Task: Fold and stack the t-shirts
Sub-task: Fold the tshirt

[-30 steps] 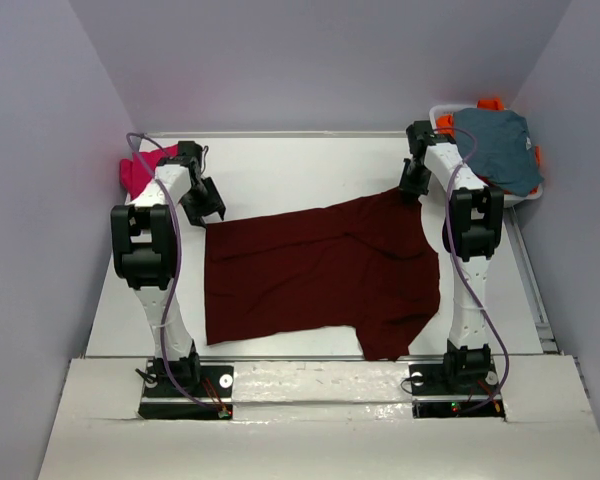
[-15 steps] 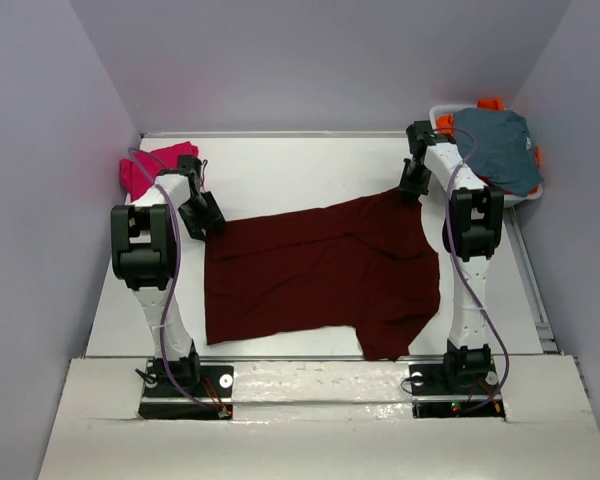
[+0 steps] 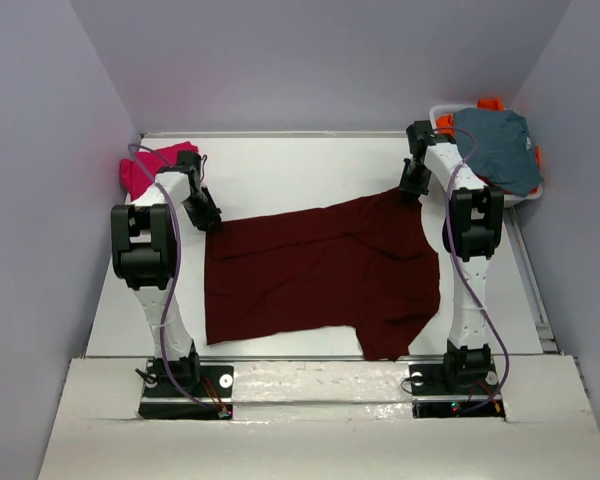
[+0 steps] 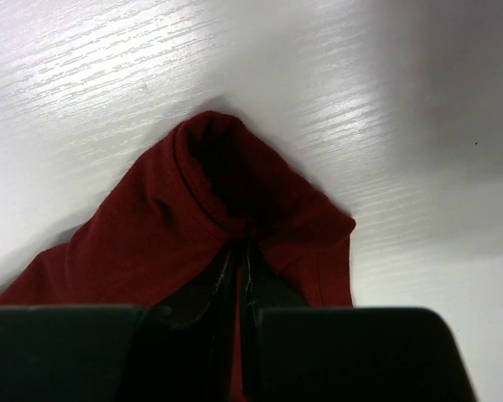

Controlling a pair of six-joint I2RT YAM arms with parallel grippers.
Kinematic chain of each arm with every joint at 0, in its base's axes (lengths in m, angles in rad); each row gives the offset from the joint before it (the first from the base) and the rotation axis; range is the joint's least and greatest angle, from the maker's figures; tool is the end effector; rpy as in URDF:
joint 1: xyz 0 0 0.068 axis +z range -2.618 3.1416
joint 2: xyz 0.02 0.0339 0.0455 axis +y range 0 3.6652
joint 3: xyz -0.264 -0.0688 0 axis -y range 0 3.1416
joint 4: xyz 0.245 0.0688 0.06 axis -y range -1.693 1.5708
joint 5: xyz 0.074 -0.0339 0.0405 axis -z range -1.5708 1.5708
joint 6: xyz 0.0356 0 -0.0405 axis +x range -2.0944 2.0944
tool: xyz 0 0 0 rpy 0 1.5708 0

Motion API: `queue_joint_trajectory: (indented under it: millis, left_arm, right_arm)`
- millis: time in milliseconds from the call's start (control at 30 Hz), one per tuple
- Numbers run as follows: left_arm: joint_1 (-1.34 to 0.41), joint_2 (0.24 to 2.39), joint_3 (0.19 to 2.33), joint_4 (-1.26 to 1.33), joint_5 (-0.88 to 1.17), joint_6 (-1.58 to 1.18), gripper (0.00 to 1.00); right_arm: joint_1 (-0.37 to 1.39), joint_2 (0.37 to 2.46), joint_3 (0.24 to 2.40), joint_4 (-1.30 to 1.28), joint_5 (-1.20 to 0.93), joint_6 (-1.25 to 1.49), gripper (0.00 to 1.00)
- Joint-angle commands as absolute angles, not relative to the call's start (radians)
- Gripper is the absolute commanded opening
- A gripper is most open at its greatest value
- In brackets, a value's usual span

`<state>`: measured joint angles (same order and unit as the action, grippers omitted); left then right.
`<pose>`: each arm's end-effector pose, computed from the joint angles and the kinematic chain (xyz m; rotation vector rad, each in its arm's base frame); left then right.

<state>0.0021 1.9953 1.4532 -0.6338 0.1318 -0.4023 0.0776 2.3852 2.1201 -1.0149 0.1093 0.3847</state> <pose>0.4116 -0.0038 0.1782 -0.5198 2.7173 -0.2889 0.4943 0.0345 0.1836 0.4558 2.7965 -0.0558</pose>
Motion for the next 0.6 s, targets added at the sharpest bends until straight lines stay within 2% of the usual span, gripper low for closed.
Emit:
queue_joint_trajectory:
  millis: [0,67,167,567]
  left_arm:
    - [0.008,1.994,1.512,-0.632,0.153,-0.393,0.25]
    - [0.008,1.999,1.523,-0.637,0.149,-0.393,0.15]
    - [0.008,1.999,1.525,-0.640,0.141,-0.393,0.06]
    - [0.028,1.991,1.506,-0.644,0.103,-0.407,0.06]
  right_arm:
    - [0.071,2.350,2.148,-1.029,0.132,0.373,0.07]
    - [0.071,2.350,2.148,-1.029,0.133,0.373,0.07]
    - [0.071,2.353,2.151,-1.029,0.130,0.371,0.07]
    - [0.061,2.373,2.180,-1.068,0.170,0.385,0.07]
